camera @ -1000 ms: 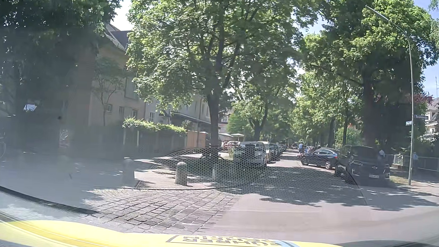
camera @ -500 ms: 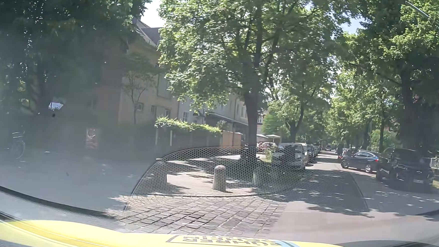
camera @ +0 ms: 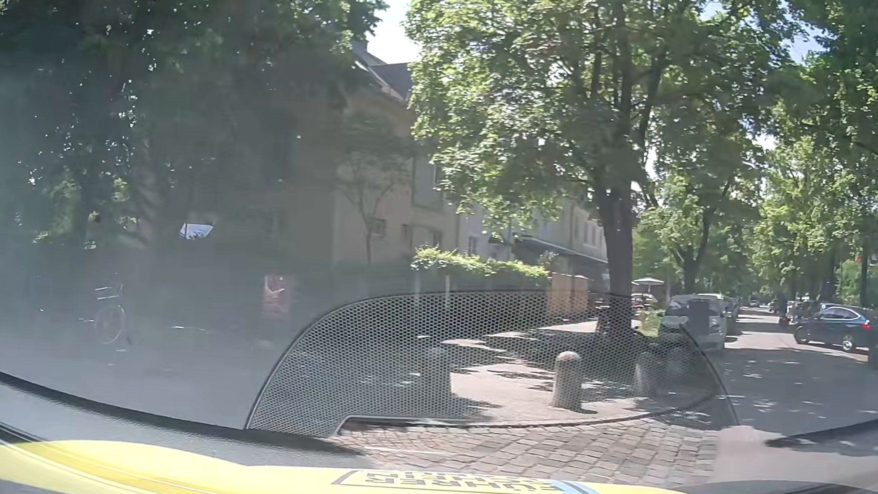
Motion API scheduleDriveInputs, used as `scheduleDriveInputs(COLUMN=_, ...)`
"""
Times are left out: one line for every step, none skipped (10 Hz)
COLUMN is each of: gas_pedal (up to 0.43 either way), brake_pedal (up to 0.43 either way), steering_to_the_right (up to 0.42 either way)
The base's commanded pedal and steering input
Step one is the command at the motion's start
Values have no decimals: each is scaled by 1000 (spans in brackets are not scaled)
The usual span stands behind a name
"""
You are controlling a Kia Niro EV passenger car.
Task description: Follow the waypoints while adhering to traffic rules and regulations
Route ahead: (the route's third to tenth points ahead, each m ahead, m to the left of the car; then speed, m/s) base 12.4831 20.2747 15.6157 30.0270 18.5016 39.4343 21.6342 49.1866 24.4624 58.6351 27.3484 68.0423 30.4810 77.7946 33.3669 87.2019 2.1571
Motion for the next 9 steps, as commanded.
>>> scheduleDriveInputs(gas_pedal=87, brake_pedal=0, steering_to_the_right=-796)
scheduleDriveInputs(gas_pedal=87, brake_pedal=0, steering_to_the_right=-795)
scheduleDriveInputs(gas_pedal=87, brake_pedal=0, steering_to_the_right=-798)
scheduleDriveInputs(gas_pedal=87, brake_pedal=0, steering_to_the_right=-801)
scheduleDriveInputs(gas_pedal=87, brake_pedal=0, steering_to_the_right=-802)
scheduleDriveInputs(gas_pedal=87, brake_pedal=0, steering_to_the_right=-798)
scheduleDriveInputs(gas_pedal=87, brake_pedal=0, steering_to_the_right=-793)
scheduleDriveInputs(gas_pedal=87, brake_pedal=0, steering_to_the_right=-792)
scheduleDriveInputs(gas_pedal=87, brake_pedal=0, steering_to_the_right=-791)
